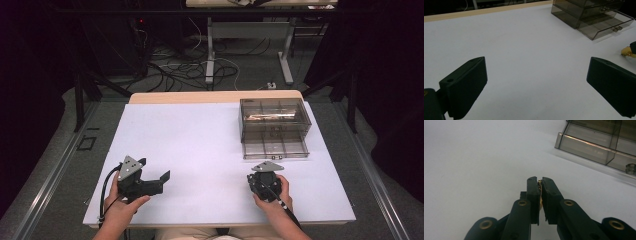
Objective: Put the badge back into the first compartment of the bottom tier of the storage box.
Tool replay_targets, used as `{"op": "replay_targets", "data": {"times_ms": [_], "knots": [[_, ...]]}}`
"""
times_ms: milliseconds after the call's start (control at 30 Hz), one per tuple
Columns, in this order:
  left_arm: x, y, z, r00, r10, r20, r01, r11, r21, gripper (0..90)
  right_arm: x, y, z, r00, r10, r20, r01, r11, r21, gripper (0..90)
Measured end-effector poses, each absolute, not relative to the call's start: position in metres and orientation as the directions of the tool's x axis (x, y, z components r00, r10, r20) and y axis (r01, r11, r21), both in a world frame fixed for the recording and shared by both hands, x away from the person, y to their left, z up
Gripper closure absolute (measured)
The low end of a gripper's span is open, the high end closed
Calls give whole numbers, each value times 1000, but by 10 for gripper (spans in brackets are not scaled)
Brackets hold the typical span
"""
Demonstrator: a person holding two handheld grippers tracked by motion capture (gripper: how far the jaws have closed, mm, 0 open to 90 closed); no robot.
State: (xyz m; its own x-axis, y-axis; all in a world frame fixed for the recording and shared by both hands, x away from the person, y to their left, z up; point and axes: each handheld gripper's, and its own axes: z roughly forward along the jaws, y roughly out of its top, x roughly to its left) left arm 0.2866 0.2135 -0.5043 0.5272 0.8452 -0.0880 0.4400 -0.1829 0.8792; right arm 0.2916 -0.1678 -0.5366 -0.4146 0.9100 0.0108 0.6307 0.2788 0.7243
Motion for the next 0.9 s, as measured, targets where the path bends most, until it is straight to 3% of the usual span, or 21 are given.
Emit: {"op": "replay_targets", "data": {"times_ms": [200,900], "knots": [[287,213,-504,527,846,-86,438,-184,880,35,296,-175,-538,-380,922,68,674,227,703,842],[287,214,-504,527,846,-86,438,-184,880,35,298,-189,-526,-340,937,85,656,171,735,891]]}}
